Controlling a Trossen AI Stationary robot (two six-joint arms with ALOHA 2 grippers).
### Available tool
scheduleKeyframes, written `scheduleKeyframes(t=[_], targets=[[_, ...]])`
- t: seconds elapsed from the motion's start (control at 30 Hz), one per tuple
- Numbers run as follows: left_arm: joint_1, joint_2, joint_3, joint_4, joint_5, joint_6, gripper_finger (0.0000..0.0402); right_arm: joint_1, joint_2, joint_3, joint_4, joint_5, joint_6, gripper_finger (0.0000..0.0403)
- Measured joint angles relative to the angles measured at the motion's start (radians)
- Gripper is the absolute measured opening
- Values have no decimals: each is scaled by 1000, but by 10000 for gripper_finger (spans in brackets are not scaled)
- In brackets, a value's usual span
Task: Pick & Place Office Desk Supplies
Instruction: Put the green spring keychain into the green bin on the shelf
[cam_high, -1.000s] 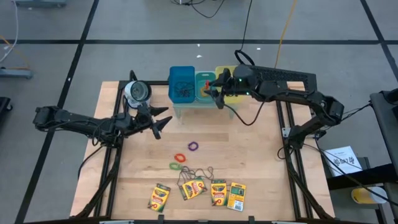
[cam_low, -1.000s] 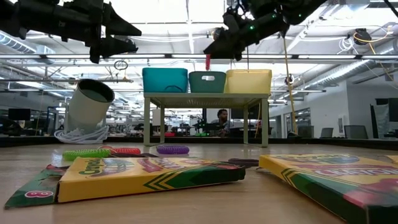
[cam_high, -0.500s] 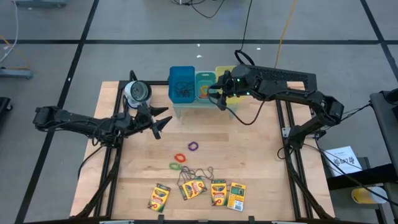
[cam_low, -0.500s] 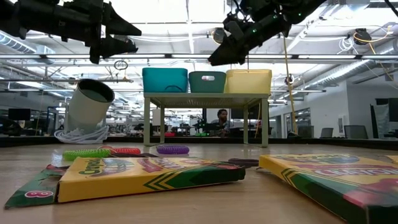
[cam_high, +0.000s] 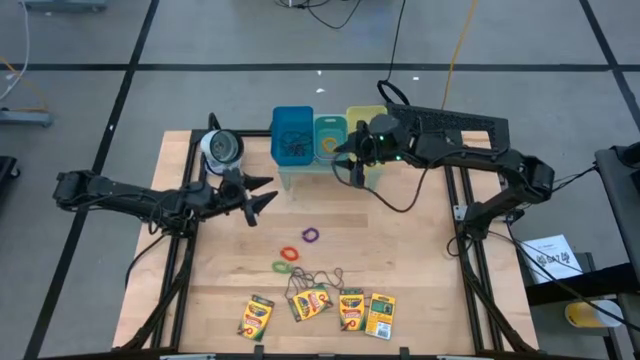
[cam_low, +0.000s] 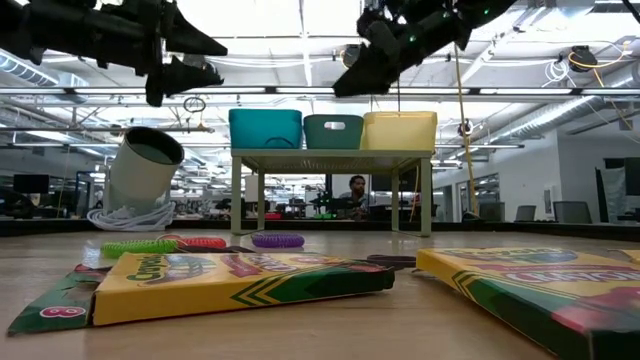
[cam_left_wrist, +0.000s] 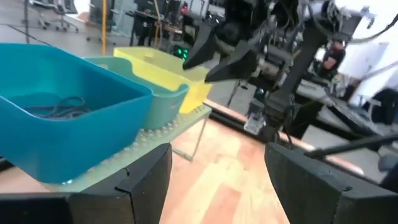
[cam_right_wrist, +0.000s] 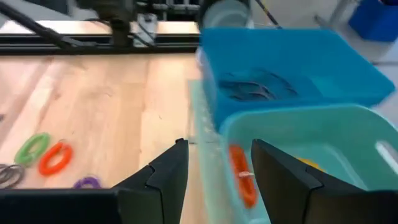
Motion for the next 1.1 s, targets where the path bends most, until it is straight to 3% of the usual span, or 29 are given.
scheduleKeyframes(t=[0.13, 0.3, 0.4, 0.73, 1.1], targets=[[-1, 0, 0, -54, 24, -36, 269, 50, -46, 0, -20, -2, -33, 161], [-21, 46, 0, -121, 193, -112, 269, 99, -108, -25, -48, -1, -50, 160], [-62, 100, 0, -112, 242, -109, 269, 114, -143, -69, -40, -1, -50, 159], [-211, 325, 24, -136, 246, -192, 269, 143, -250, -275, 92, 0, -34, 156], [-327, 524, 29, -218, 209, -274, 269, 141, -337, -507, 491, 4, -11, 155]])
